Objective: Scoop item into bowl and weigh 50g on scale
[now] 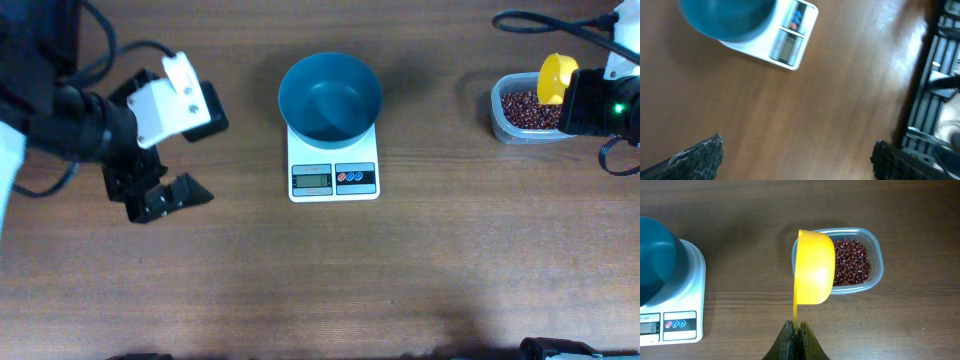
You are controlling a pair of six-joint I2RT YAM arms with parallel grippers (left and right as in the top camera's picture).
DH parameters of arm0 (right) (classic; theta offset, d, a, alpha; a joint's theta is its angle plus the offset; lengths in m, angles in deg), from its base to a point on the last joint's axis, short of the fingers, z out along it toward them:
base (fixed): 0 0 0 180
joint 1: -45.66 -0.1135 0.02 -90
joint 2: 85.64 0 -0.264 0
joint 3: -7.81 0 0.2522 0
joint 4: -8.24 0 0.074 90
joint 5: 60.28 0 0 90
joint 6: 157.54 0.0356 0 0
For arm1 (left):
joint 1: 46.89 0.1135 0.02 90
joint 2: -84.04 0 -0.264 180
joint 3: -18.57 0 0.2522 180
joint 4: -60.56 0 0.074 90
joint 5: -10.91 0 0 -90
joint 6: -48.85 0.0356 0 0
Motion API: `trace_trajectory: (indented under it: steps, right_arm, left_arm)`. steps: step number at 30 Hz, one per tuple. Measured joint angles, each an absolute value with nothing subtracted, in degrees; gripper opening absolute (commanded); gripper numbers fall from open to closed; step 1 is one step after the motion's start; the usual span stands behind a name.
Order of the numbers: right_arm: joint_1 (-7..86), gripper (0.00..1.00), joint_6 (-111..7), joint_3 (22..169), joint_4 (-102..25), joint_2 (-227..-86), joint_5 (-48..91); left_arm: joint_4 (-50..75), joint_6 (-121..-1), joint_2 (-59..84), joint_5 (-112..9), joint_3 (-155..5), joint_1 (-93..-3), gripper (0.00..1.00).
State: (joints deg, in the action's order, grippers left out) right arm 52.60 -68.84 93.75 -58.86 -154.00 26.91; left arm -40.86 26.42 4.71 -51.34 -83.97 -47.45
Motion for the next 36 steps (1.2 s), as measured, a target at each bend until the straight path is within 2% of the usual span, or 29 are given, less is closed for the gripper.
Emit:
trace_trajectory:
  steps: [5,36]
  right_arm:
    - [52.6,0.04,-68.8,93.8,-58.9,-154.0,26.9]
    - [52.6,0.04,-68.8,93.8,-58.9,-154.0,26.9]
  left_arm:
    - [-39.9,27.0,4.7,-51.2,-80.0,-47.4,0.99]
    - [-34.9,28.1,4.7,-51.5,-78.7,-47.4,0.99]
